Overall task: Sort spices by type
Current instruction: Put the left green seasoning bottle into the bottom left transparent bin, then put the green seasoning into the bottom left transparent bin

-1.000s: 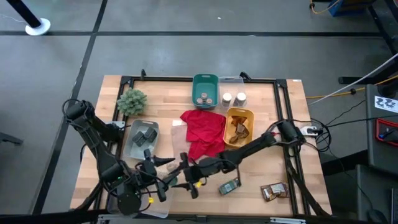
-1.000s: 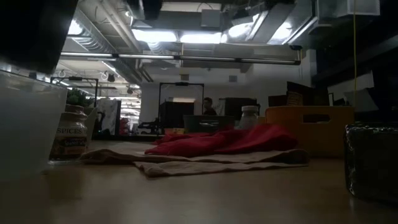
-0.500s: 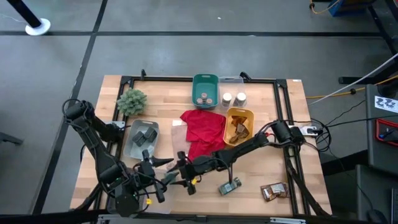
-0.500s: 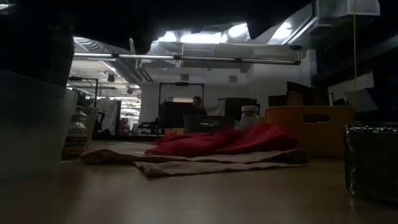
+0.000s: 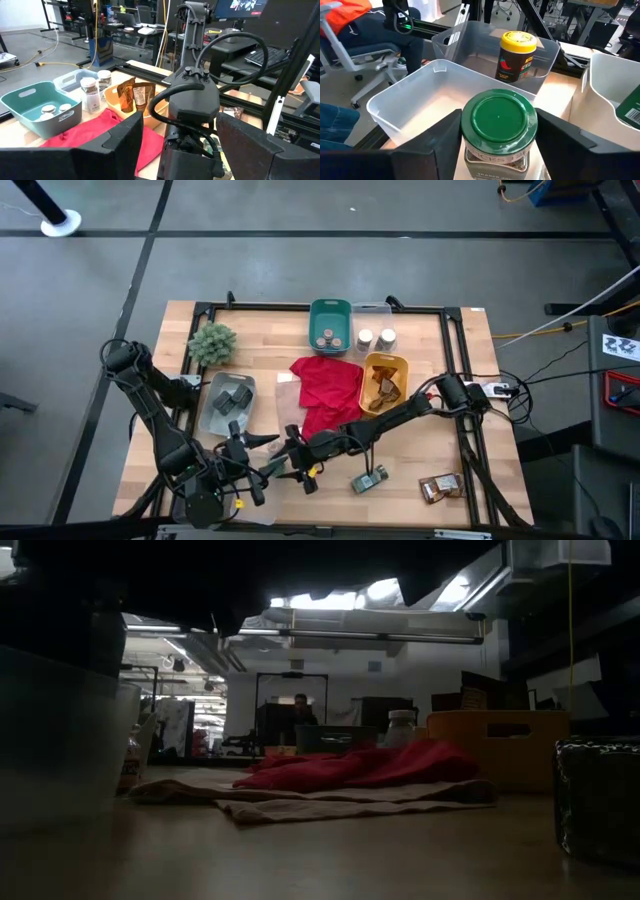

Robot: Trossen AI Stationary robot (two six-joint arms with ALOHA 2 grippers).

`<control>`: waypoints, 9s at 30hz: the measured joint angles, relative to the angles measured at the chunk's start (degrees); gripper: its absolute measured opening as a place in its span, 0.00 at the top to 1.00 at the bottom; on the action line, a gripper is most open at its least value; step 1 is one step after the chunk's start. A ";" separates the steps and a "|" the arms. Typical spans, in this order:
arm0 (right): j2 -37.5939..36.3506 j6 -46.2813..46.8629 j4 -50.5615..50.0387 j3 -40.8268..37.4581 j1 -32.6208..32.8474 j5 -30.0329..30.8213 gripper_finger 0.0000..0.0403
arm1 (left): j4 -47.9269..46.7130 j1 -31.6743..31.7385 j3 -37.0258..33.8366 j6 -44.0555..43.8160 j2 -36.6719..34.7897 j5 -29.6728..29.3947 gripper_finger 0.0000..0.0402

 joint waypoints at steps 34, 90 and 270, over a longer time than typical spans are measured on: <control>-15.76 0.42 -29.62 0.02 0.00 -0.58 0.32 | 0.00 -2.26 -0.01 -2.66 0.00 0.49 0.41; -18.88 27.08 -76.24 -9.52 14.64 -4.38 0.32 | -2.99 1.93 -0.03 -4.55 0.11 6.01 0.41; -27.58 8.79 23.26 -63.10 20.08 16.39 0.26 | 13.53 16.94 -0.01 -9.12 13.00 22.12 0.41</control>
